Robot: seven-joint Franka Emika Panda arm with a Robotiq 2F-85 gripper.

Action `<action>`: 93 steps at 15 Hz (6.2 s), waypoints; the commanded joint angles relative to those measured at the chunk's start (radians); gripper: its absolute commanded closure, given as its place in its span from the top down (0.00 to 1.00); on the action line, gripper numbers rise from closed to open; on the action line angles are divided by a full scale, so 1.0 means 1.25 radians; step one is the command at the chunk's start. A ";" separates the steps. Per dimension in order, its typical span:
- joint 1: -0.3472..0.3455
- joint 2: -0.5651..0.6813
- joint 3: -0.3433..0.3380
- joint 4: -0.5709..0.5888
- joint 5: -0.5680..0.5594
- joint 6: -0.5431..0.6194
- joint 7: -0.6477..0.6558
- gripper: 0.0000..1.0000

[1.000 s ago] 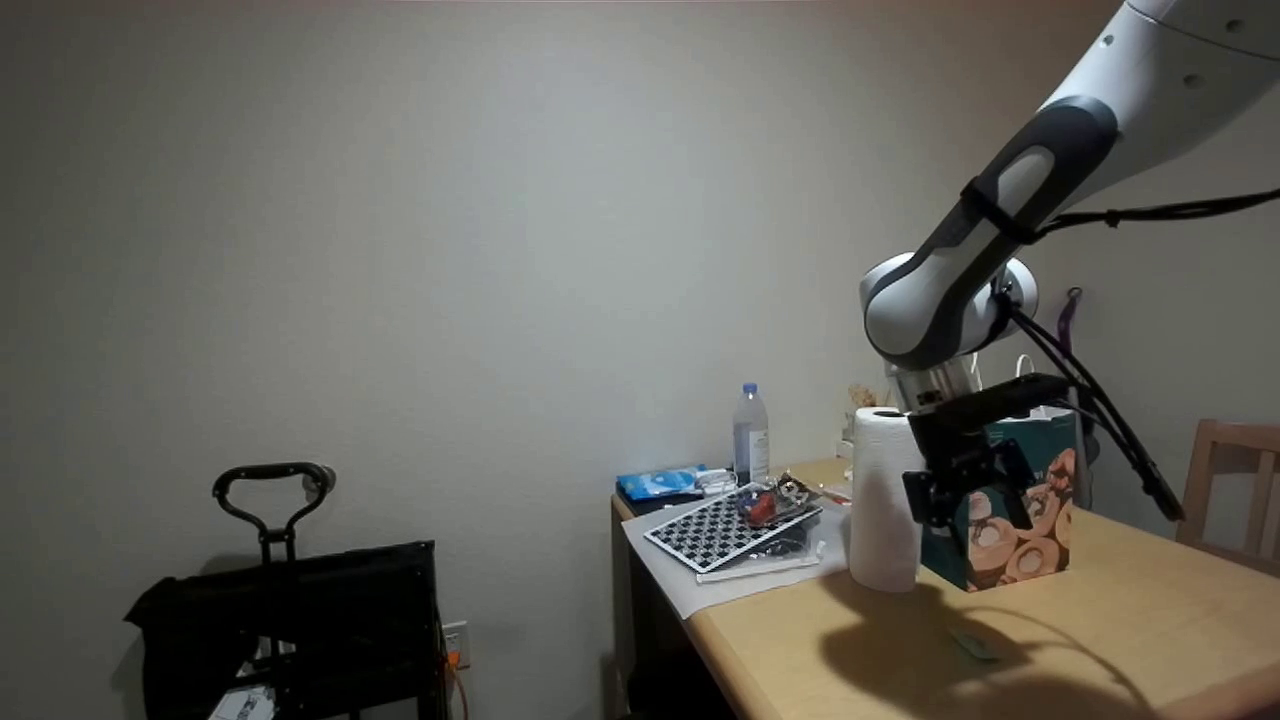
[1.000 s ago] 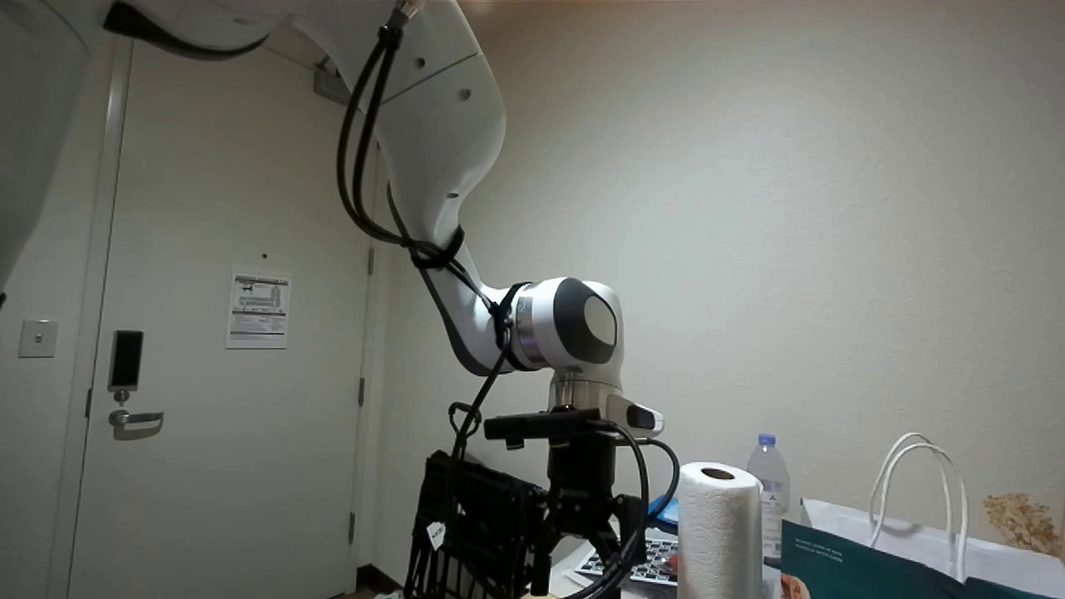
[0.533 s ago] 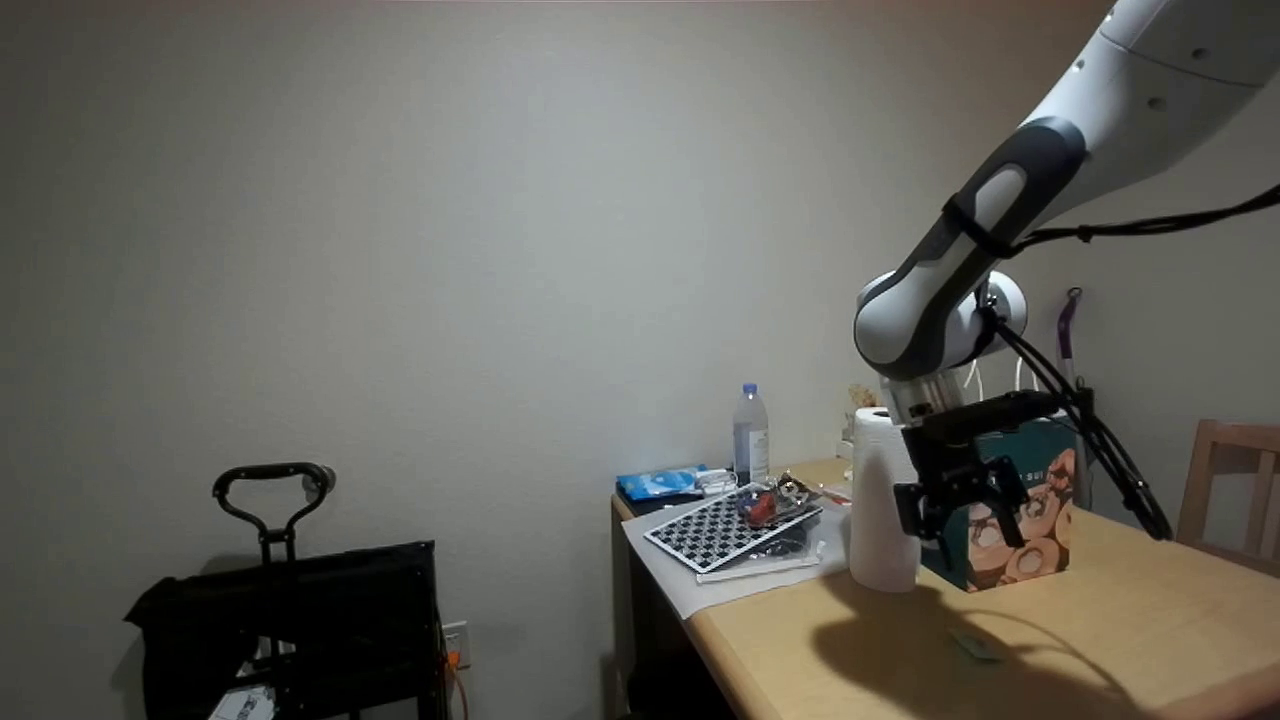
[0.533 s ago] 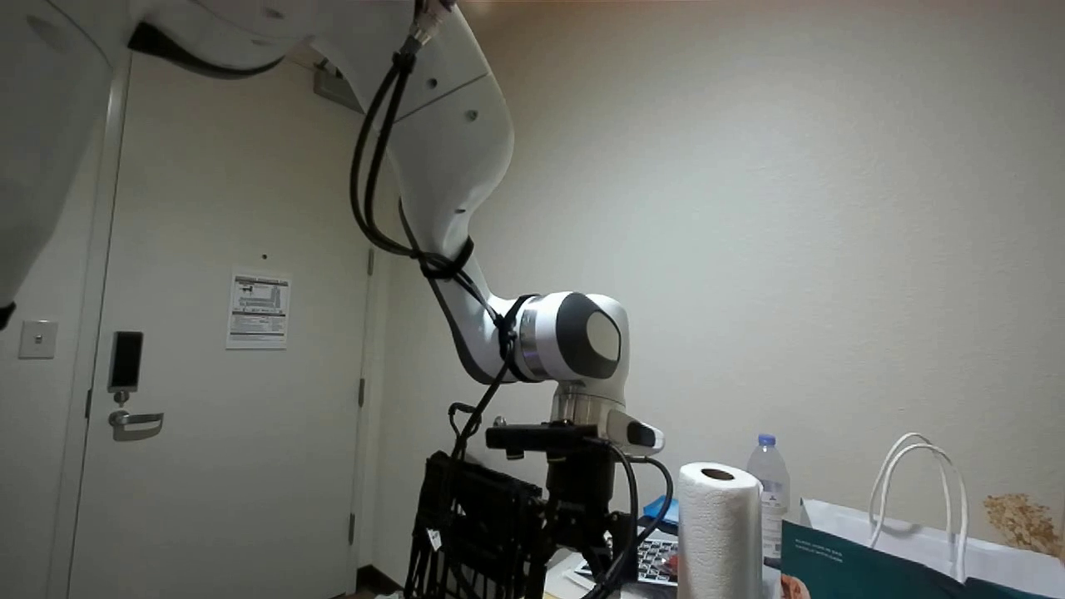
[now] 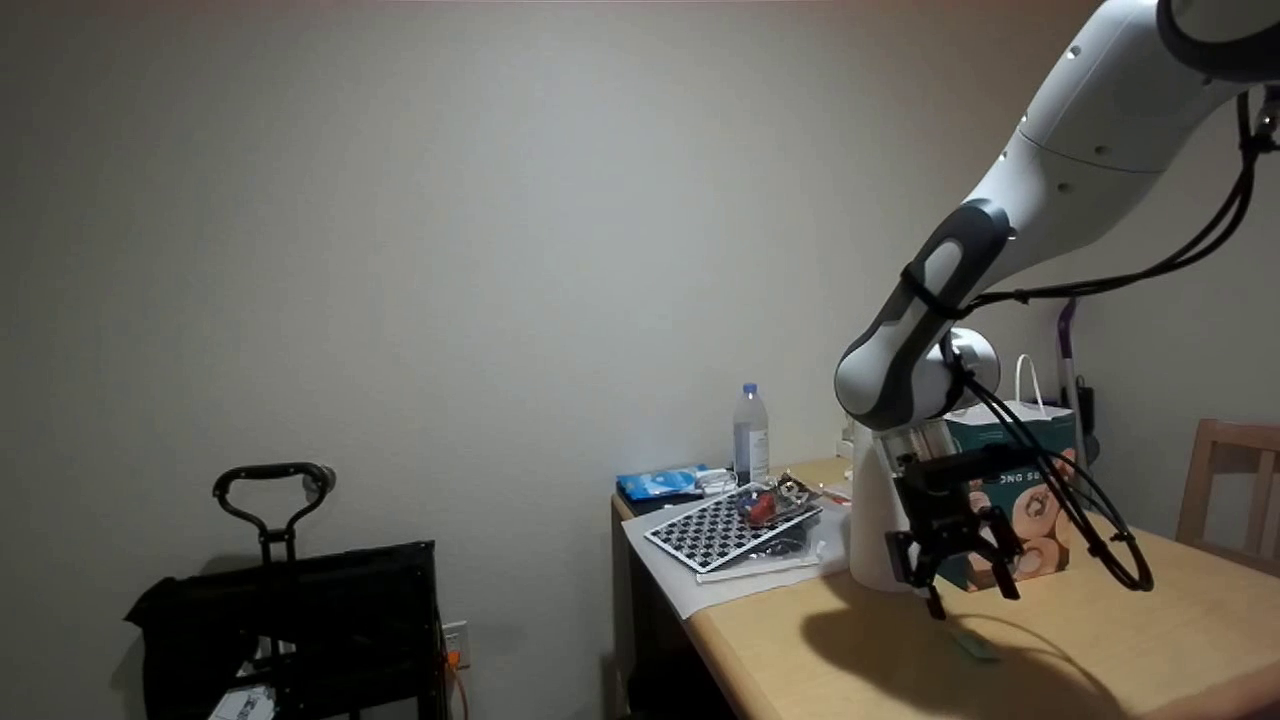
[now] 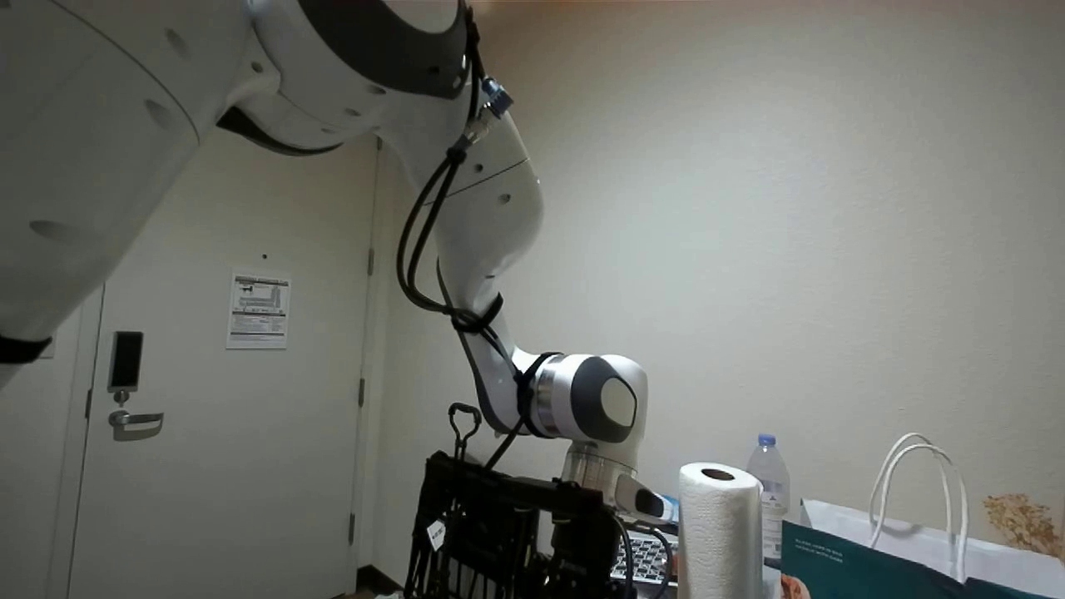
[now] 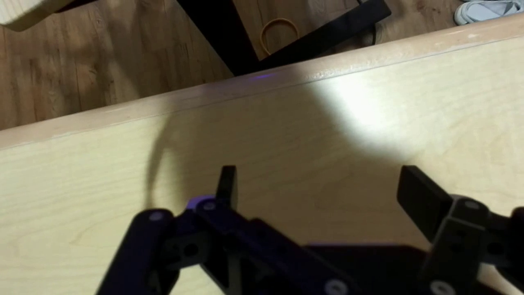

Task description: Pick up the small object on the table and put it in the paper bag

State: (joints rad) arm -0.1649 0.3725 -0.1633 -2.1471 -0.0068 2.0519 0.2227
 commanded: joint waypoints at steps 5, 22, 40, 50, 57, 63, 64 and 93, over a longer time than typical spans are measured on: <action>0.002 0.059 -0.033 0.014 0.040 0.070 0.145 1.00; -0.009 0.188 -0.088 0.116 0.094 0.135 0.214 1.00; -0.001 0.273 -0.093 0.245 0.091 -0.004 0.230 1.00; -0.047 0.299 -0.036 0.261 0.153 0.019 0.116 0.47; -0.031 0.295 -0.054 0.265 0.132 0.019 0.137 0.86; -0.041 0.279 -0.061 0.225 0.145 0.046 0.135 1.00; -0.044 0.286 -0.062 0.230 0.147 0.044 0.135 1.00; 0.058 -0.006 -0.196 0.001 0.076 0.180 0.387 0.00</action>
State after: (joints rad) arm -0.1392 0.5280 -0.3523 -1.9997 0.1530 2.2271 0.5603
